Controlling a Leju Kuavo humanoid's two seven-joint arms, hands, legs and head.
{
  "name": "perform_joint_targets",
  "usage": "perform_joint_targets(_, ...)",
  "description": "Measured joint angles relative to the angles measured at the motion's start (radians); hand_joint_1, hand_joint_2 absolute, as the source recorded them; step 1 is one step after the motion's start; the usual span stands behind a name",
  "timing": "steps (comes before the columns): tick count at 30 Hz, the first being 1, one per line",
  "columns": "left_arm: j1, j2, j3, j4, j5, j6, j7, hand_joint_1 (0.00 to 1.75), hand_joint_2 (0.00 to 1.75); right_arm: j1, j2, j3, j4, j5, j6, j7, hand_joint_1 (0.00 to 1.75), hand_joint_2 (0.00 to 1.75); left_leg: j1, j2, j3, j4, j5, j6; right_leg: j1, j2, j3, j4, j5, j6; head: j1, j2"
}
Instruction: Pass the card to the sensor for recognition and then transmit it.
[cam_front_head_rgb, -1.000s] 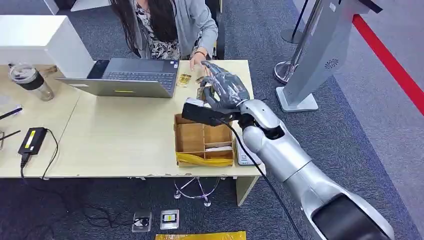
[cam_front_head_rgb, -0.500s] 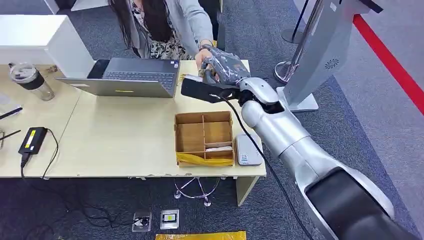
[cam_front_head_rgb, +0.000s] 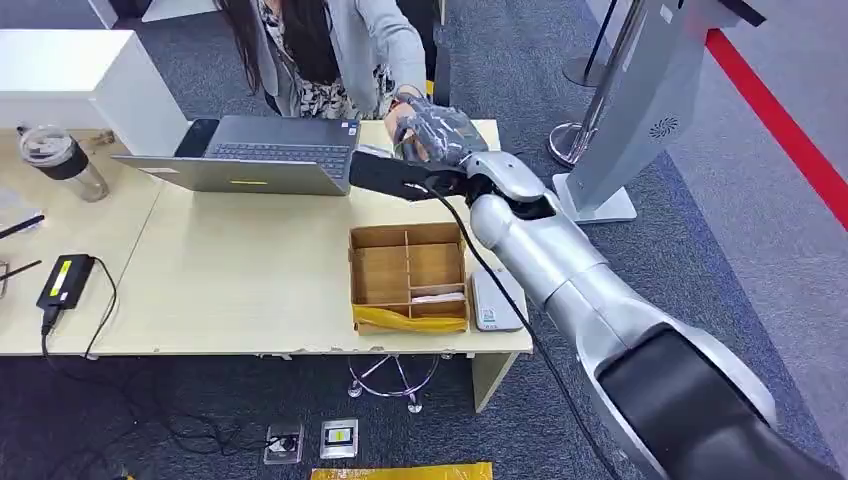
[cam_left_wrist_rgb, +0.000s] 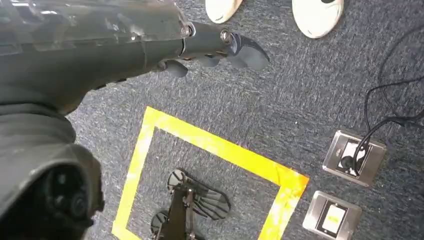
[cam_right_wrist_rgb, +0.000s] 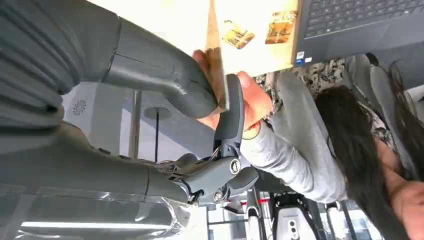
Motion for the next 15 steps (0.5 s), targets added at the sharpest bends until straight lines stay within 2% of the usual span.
perform_joint_targets(5, -0.002, 0.0, -0.008, 0.0, 0.0, 0.0, 0.0, 0.0, 0.0, -0.001, 0.0, 0.0, 0.015, 0.018, -0.031, 0.034, 0.0, 0.0, 0.0, 0.0, 0.0, 0.0, 0.0, 0.0, 0.0, 0.0, 0.0, 0.0, 0.0, 0.0, 0.0, 0.0)
perform_joint_targets(15, -0.004, 0.0, -0.019, 0.0, 0.001, 0.001, 0.0, 0.0, 0.0, -0.024, -0.01, -0.005, 0.037, 0.017, -0.063, 0.035, 0.0, 0.0, 0.0, 0.0, 0.0, 0.0, 0.0, 0.0, 0.0, 0.0, 0.0, 0.0, 0.0, 0.0, 0.0, 0.0)
